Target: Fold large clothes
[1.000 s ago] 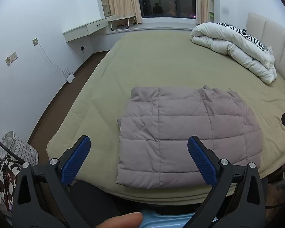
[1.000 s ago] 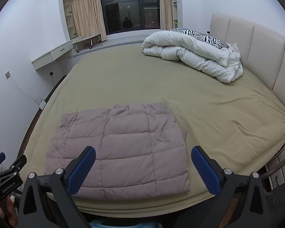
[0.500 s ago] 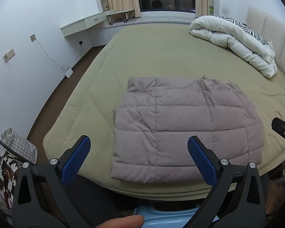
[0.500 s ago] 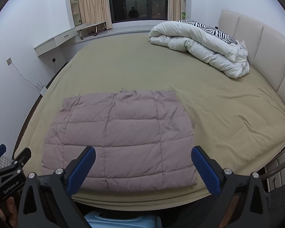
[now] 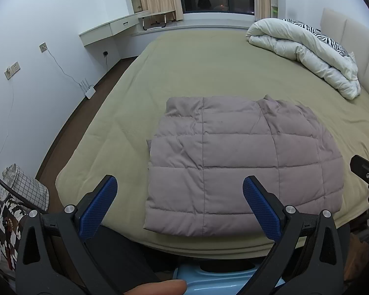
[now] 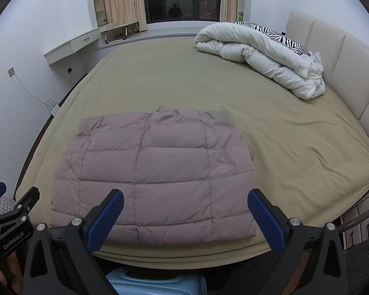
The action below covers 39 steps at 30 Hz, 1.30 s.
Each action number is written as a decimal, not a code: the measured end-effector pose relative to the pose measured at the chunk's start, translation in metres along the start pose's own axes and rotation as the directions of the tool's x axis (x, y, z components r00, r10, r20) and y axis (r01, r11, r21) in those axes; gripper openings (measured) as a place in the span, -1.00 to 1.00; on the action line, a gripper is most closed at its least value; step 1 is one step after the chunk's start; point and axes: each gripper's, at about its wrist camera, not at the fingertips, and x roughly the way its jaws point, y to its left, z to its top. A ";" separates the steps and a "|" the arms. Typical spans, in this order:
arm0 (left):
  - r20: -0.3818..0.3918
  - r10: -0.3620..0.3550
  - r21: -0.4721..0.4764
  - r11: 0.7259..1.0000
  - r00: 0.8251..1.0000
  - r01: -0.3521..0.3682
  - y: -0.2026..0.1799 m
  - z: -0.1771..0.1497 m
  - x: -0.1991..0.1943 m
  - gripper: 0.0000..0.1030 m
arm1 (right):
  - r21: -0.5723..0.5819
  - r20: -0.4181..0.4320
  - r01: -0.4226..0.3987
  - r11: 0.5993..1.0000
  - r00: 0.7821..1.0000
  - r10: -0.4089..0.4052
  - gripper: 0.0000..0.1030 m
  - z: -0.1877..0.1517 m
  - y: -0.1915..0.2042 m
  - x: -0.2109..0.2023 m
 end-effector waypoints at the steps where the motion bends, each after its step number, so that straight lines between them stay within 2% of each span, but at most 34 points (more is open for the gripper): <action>1: 0.000 0.000 0.000 1.000 1.000 0.000 0.000 0.000 0.000 1.00 | 0.000 0.000 -0.001 1.000 1.000 0.001 1.00 0.000 0.000 0.000; 39: -0.008 -0.008 0.000 1.000 1.000 0.008 -0.006 -0.003 0.004 1.00 | -0.016 -0.011 -0.001 1.000 1.000 0.001 1.00 -0.004 0.008 0.003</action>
